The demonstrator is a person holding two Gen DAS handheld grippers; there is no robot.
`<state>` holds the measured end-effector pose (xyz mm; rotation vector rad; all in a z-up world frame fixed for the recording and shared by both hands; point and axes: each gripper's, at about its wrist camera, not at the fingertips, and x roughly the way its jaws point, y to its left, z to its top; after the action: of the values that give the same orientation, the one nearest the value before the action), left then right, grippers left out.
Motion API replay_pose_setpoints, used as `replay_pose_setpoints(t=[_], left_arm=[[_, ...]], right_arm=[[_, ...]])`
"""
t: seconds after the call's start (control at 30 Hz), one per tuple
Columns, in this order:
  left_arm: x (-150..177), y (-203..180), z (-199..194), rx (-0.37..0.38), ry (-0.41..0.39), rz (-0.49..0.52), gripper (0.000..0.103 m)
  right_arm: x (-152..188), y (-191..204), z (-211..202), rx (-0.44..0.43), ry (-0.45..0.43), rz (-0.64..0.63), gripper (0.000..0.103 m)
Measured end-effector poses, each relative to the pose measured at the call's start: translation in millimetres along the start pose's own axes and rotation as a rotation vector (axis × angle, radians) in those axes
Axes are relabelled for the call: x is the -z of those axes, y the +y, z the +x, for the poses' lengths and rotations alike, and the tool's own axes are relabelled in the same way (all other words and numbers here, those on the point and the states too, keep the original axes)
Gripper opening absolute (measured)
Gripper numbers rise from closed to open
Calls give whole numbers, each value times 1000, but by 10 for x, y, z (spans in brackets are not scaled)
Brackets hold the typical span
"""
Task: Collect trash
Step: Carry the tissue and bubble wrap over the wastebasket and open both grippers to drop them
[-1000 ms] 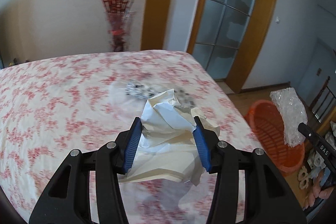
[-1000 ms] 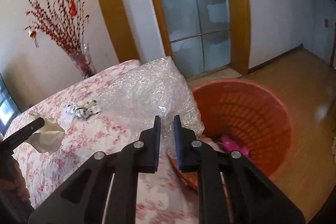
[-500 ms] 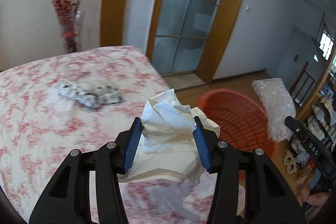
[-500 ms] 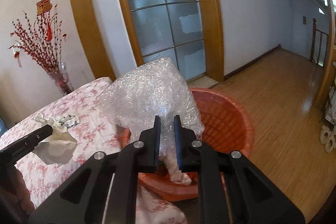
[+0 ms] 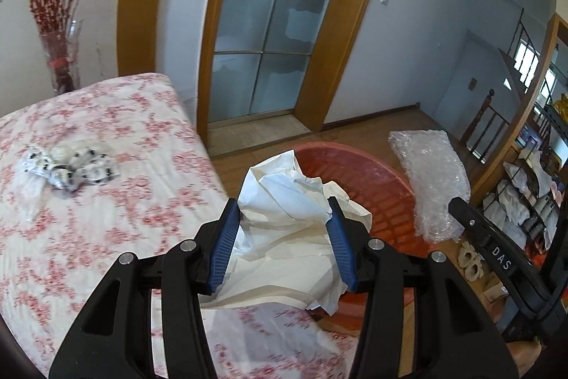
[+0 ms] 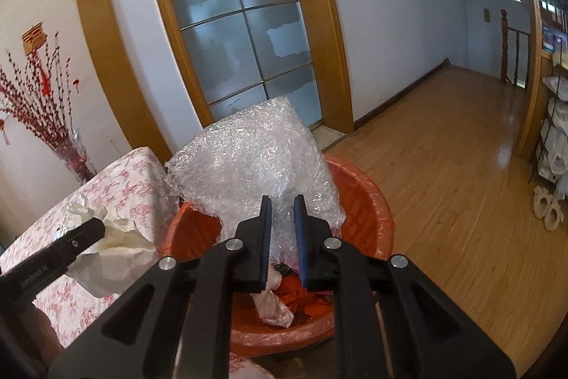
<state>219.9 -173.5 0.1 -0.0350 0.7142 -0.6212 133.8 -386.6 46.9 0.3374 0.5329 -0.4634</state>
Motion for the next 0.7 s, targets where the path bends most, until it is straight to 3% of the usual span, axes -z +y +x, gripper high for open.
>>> replay_pose_setpoints(t=[0.7], left_arm=[[42,-265,404,65,67,7,50]], right_arm=[[-4,-166,247,-4,17,48,17]])
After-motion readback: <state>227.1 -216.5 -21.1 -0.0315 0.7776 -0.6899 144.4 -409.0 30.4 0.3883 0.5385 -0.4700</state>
